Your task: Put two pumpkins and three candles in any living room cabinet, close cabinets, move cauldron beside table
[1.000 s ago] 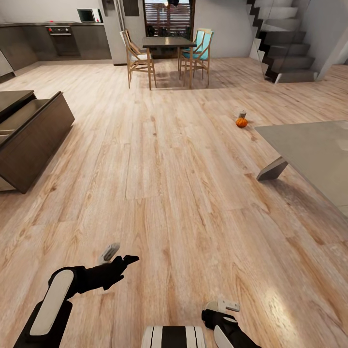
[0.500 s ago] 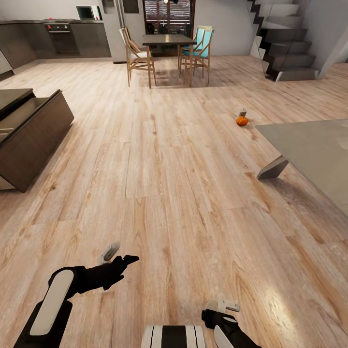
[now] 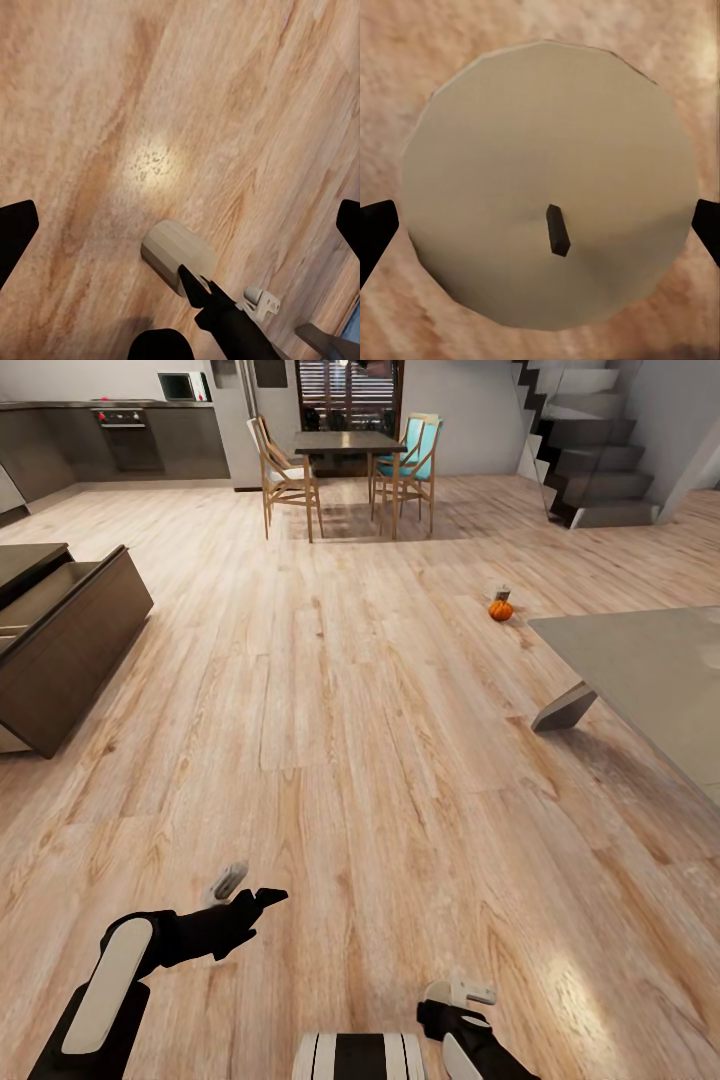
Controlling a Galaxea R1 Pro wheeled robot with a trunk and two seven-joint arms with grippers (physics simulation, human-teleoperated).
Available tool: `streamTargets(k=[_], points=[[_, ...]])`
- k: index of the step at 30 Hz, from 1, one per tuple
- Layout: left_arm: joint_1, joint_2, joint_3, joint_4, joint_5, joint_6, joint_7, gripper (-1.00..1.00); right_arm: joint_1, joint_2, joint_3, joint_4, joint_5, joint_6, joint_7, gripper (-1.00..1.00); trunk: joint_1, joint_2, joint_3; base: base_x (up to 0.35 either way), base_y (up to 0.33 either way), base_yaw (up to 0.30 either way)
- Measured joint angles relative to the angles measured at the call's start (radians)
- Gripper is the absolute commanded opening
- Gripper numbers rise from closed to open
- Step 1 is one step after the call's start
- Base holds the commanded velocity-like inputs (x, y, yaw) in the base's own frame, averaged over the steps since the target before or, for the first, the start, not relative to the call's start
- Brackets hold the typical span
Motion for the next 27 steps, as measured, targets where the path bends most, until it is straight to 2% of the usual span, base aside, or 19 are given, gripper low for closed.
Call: streamTargets(k=[16,19,27], points=[[0.0,0.0,0.0,0.0,0.0,0.0,0.0,1.0,0.0,-0.004,-0.001,0.0,-0.003,0.001,0.001,-1.0,0.0,0.0,0.0,0.0,0.0,0.0],[0.0,0.0,0.0,0.0,0.0,0.0,0.0,1.0,0.0,-0.004,-0.002,0.0,-0.003,0.001,0.001,-1.0,-0.001,0.001,0.011,0.0,0.0,0.0],[0.0,0.0,0.0,0.0,0.0,0.0,0.0,1.0,0.0,-0.004,-0.002,0.0,-0.004,0.0,0.001,-1.0,-0.002,0.001,0.015,0.0,0.0,0.0]])
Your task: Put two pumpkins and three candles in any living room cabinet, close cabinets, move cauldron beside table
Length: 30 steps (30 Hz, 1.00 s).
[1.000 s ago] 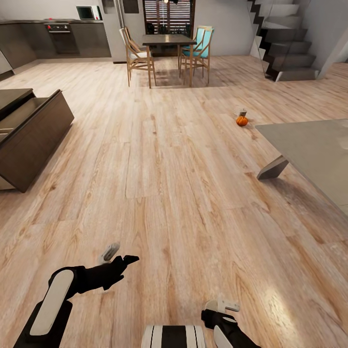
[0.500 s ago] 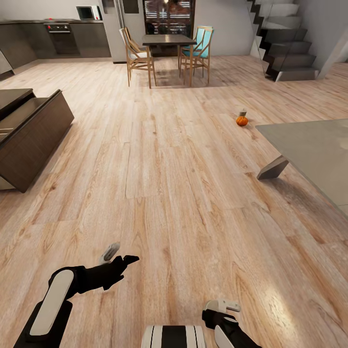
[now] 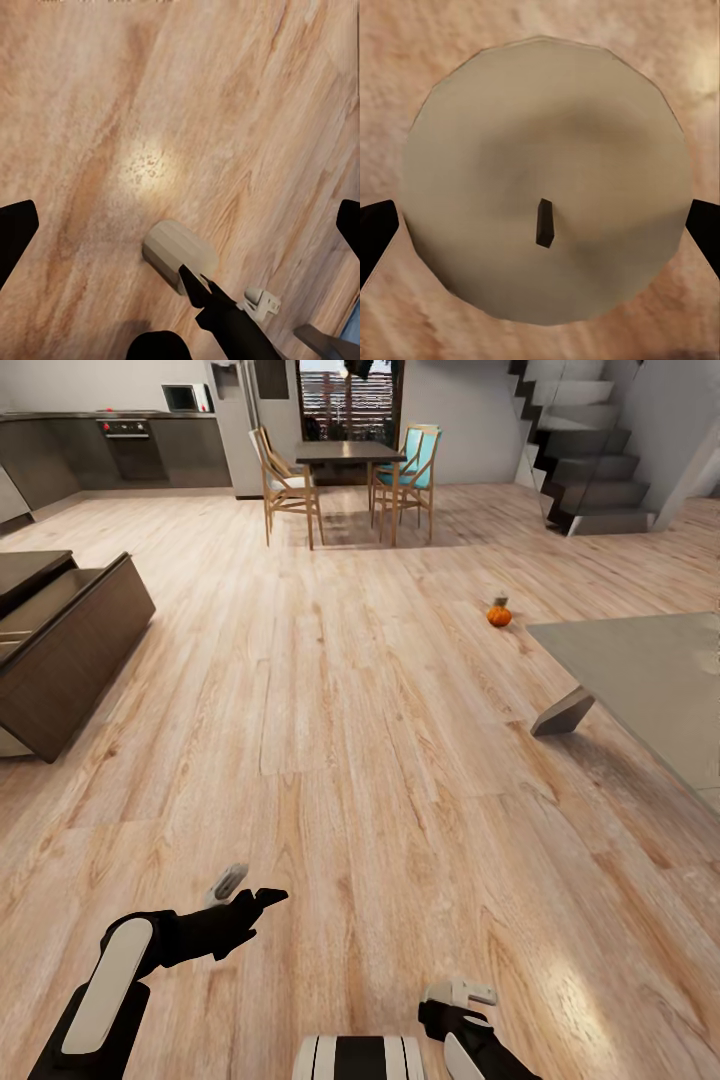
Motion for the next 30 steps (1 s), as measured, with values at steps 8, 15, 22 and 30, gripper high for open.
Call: streamTargets(k=[8,15,22,30], points=[[0.0,0.0,0.0,0.0,0.0,0.0,0.0,1.0,0.0,0.0,0.0,0.0,-0.002,0.0,0.0,-1.0,-0.001,0.001,0.012,0.0,0.0,0.0],[0.0,0.0,0.0,0.001,0.0,0.0,0.0,1.0,0.0,-0.001,-0.001,0.0,-0.001,0.0,0.0,-1.0,-0.004,0.002,0.035,0.0,0.0,0.0],[0.0,-0.001,0.0,0.001,0.0,0.0,0.0,1.0,0.0,-0.003,-0.003,0.0,-0.008,0.0,0.0,-1.0,-0.007,0.004,0.062,0.0,0.0,0.0],[0.0,0.0,0.0,0.002,0.0,0.0,0.0,1.0,0.0,-0.003,-0.003,0.0,-0.011,0.0,0.0,-1.0,-0.011,0.006,0.093,0.0,0.0,0.0]])
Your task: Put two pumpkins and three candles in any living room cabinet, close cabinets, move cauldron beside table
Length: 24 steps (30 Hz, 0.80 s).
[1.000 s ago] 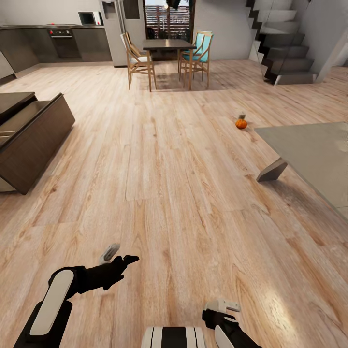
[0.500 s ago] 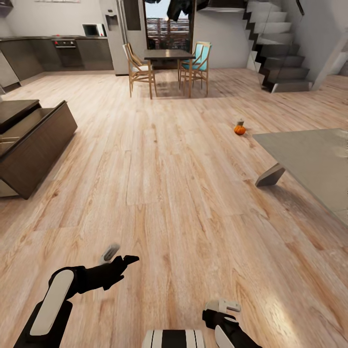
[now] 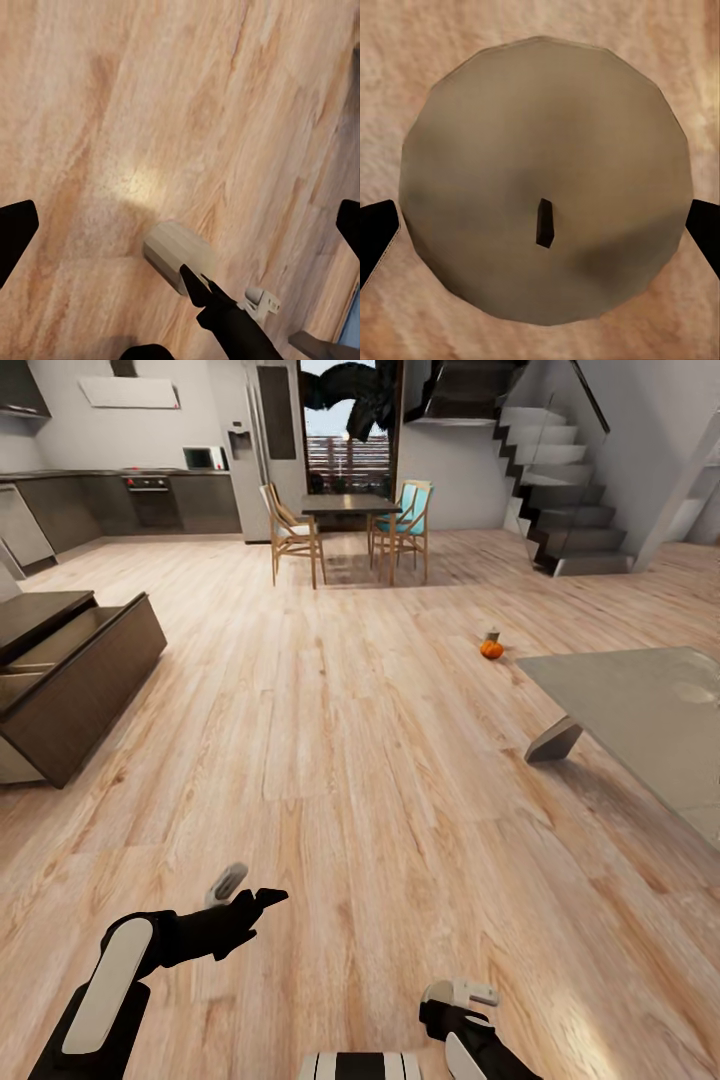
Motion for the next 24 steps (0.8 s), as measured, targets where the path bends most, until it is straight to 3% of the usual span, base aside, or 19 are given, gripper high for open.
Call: streamTargets(k=[24], points=[[0.0,0.0,0.0,0.0,0.0,0.0,0.0,1.0,0.001,-0.002,0.006,0.0,0.018,-0.025,0.002,-1.0,-0.011,0.006,0.093,0.0,0.0,0.0]])
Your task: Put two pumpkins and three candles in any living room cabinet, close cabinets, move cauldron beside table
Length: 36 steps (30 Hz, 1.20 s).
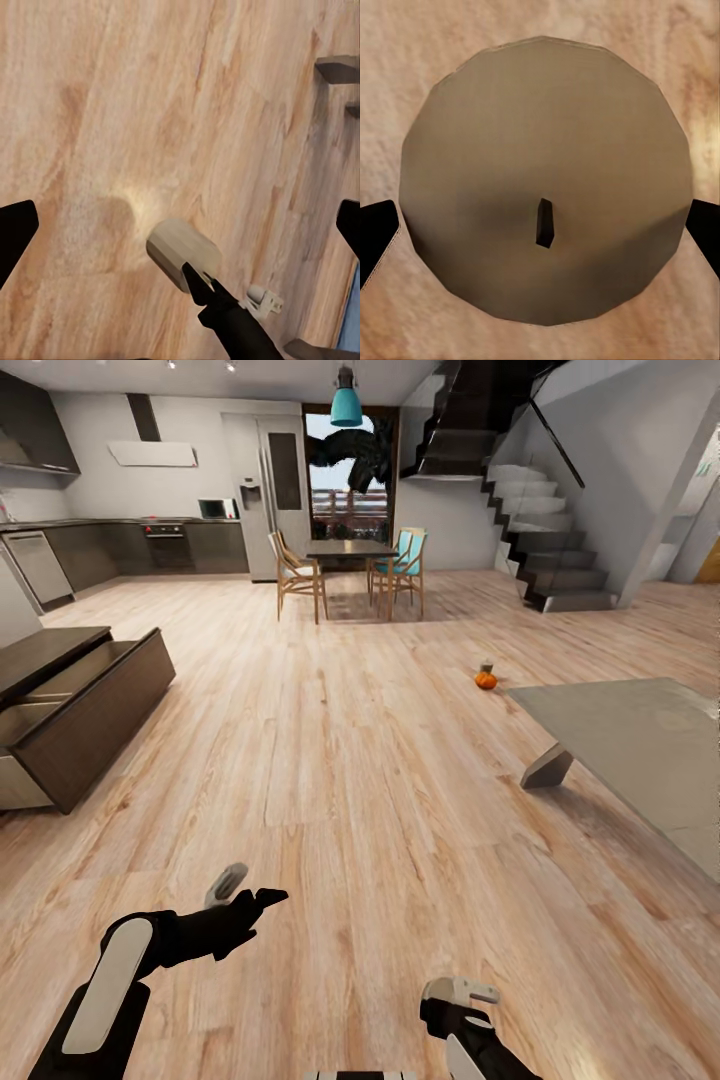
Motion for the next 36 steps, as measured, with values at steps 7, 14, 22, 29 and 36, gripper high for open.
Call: streamTargets(k=[7,14,22,29,36], points=[[0.0,0.0,0.0,0.0,0.0,0.0,0.0,1.0,0.0,0.0,0.0,0.0,0.001,0.0,0.0,-1.0,-0.013,0.022,0.025,0.0,0.0,0.0],[0.0,0.0,-0.001,0.003,0.0,0.0,0.0,1.0,-0.001,0.0,0.001,-0.013,-0.001,0.008,-0.002,-1.0,-0.04,0.071,0.047,0.0,0.0,0.0],[0.0,0.001,-0.002,0.005,-0.01,-0.001,0.005,1.0,-0.012,0.002,-0.006,-0.448,-0.003,0.568,-0.009,-1.0,-0.071,0.127,0.072,0.0,0.0,0.0],[0.0,0.001,-0.004,0.007,-0.021,-0.005,0.013,1.0,-0.011,0.005,-0.006,-0.612,0.004,0.766,-0.011,-1.0,-0.098,0.176,0.094,0.0,0.0,0.0],[0.0,0.0,-0.036,0.011,-0.026,-0.008,0.02,1.0,0.001,0.005,0.003,-0.616,0.01,0.767,-0.032,-1.0,-0.124,0.225,0.116,0.0,0.0,0.0]])
